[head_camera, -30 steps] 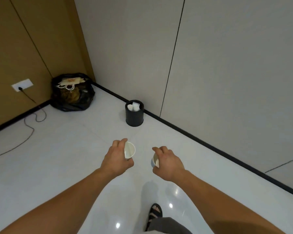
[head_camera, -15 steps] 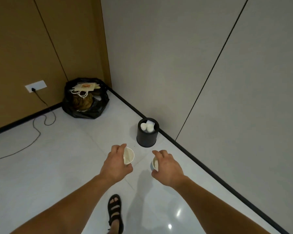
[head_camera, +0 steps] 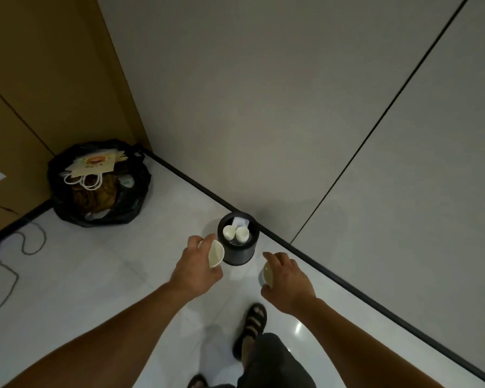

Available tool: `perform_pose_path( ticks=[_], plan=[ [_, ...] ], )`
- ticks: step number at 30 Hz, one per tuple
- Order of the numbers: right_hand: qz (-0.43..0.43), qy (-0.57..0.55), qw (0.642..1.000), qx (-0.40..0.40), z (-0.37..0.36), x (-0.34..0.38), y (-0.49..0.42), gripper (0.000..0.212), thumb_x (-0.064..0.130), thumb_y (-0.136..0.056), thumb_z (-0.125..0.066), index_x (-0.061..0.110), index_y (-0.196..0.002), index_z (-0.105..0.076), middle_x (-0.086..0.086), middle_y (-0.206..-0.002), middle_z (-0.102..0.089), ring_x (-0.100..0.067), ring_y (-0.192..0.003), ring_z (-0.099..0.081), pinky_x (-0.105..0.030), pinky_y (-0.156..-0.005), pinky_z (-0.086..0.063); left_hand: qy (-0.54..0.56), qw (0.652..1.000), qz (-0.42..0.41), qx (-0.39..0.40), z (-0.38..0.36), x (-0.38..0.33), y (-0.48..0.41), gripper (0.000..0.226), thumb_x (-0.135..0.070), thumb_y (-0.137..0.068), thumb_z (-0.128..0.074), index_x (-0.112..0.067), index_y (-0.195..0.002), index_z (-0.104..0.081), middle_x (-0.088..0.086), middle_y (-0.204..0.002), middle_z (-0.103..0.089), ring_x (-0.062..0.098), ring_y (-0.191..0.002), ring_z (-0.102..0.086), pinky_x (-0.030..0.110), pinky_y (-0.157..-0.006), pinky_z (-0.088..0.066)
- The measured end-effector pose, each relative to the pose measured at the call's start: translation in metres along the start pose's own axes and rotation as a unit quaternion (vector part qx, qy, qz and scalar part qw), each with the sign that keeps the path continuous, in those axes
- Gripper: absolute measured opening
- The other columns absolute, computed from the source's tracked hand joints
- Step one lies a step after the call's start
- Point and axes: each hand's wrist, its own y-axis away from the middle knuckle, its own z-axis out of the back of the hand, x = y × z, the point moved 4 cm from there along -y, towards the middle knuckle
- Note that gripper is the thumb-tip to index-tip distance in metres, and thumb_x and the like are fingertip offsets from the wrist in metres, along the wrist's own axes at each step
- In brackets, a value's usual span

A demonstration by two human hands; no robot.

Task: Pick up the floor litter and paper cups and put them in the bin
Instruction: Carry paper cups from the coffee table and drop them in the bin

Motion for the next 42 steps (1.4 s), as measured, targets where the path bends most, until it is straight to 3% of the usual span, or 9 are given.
perform_pose_path(
  ticks=[12, 18, 24, 28, 33, 36, 38, 40, 42],
  plan=[
    [-0.005, -0.027, 0.994, 0.102, -0.01, -0.064, -0.263, 0.081, 0.044, -0.083, -0.067, 0.029, -0.147, -0.02, 0.002, -0.14, -0.037, -0.018, -0.123, -0.043, -0.032, -0.099, -0.046, 0.01, 0.996, 0.077, 0.042, -0.069, 0.021, -0.25, 0.08, -0.034, -0.078, -0.072, -0.023, -0.144, -0.028, 0.002, -0.134, -0.033, 0.022, -0.115, -0.048, 0.031, -0.087, -0.047],
    [-0.006, -0.034, 0.995, 0.095, -0.086, -0.106, -0.371, 0.077, 0.037, -0.083, -0.07, 0.024, -0.146, -0.027, -0.001, -0.137, -0.042, -0.019, -0.119, -0.047, -0.029, -0.092, -0.047, 0.014, 0.995, 0.095, 0.041, -0.152, 0.086, -0.348, 0.082, -0.035, -0.078, -0.075, -0.021, -0.143, -0.028, 0.005, -0.134, -0.036, 0.021, -0.113, -0.05, 0.028, -0.083, -0.051],
    [-0.048, -0.064, 0.994, 0.078, -0.214, -0.154, -0.459, 0.077, 0.034, -0.078, -0.073, 0.026, -0.142, -0.03, -0.003, -0.133, -0.046, -0.022, -0.116, -0.05, -0.026, -0.083, -0.04, 0.046, 0.996, 0.072, 0.03, -0.262, 0.15, -0.435, 0.088, -0.029, -0.075, -0.079, -0.015, -0.145, -0.028, 0.013, -0.138, -0.037, 0.029, -0.119, -0.049, 0.042, -0.088, -0.054],
    [-0.049, -0.063, 0.993, 0.083, -0.283, -0.176, -0.484, 0.078, 0.039, -0.079, -0.073, 0.025, -0.144, -0.032, -0.006, -0.137, -0.045, -0.027, -0.119, -0.051, -0.031, -0.085, -0.043, 0.034, 0.997, 0.037, 0.062, -0.324, 0.19, -0.458, 0.091, -0.032, -0.074, -0.079, -0.013, -0.146, -0.028, 0.015, -0.14, -0.035, 0.033, -0.124, -0.044, 0.044, -0.092, -0.051],
    [-0.044, -0.076, 0.994, 0.071, -0.32, -0.191, -0.491, 0.078, 0.036, -0.08, -0.077, 0.022, -0.146, -0.037, -0.008, -0.139, -0.047, -0.03, -0.122, -0.052, -0.029, -0.089, -0.041, -0.092, 0.991, -0.05, 0.087, -0.359, 0.225, -0.453, 0.086, -0.032, -0.075, -0.077, -0.014, -0.145, -0.031, 0.018, -0.14, -0.038, 0.035, -0.127, -0.04, 0.044, -0.101, -0.044],
    [-0.011, -0.07, 0.997, 0.044, -0.326, -0.192, -0.493, 0.081, 0.043, -0.079, -0.075, 0.016, -0.146, -0.038, -0.01, -0.142, -0.047, -0.031, -0.13, -0.045, -0.043, -0.103, -0.045, -0.179, 0.976, -0.103, 0.072, -0.367, 0.232, -0.459, 0.088, -0.042, -0.074, -0.072, -0.015, -0.144, -0.027, 0.019, -0.138, -0.042, 0.037, -0.127, -0.04, 0.047, -0.104, -0.037],
    [0.02, -0.025, 0.999, 0.035, -0.332, -0.192, -0.494, 0.085, 0.053, -0.083, -0.068, 0.012, -0.149, -0.035, -0.013, -0.15, -0.04, -0.031, -0.141, -0.034, -0.046, -0.112, -0.037, -0.216, 0.966, -0.12, 0.073, -0.372, 0.234, -0.466, 0.091, -0.058, -0.076, -0.057, -0.013, -0.147, -0.022, 0.019, -0.146, -0.035, 0.04, -0.136, -0.03, 0.052, -0.108, -0.029],
    [0.045, 0.023, 0.998, 0.042, -0.341, -0.193, -0.493, 0.089, 0.059, -0.086, -0.061, 0.012, -0.153, -0.025, -0.014, -0.157, -0.028, -0.032, -0.147, -0.02, -0.046, -0.117, -0.027, -0.242, 0.958, -0.113, 0.101, -0.377, 0.239, -0.471, 0.103, -0.075, -0.073, -0.036, -0.012, -0.151, -0.011, 0.018, -0.157, -0.015, 0.041, -0.144, -0.01, 0.057, -0.112, -0.017],
    [0.05, 0.042, 0.996, 0.056, -0.349, -0.198, -0.493, 0.095, 0.058, -0.086, -0.06, 0.014, -0.155, -0.013, -0.014, -0.161, -0.017, -0.032, -0.15, -0.009, -0.047, -0.118, -0.021, -0.26, 0.952, -0.11, 0.12, -0.382, 0.244, -0.473, 0.111, -0.079, -0.069, -0.035, -0.014, -0.152, 0.0, 0.016, -0.16, 0.001, 0.039, -0.146, 0.004, 0.057, -0.114, -0.008]
  ],
)
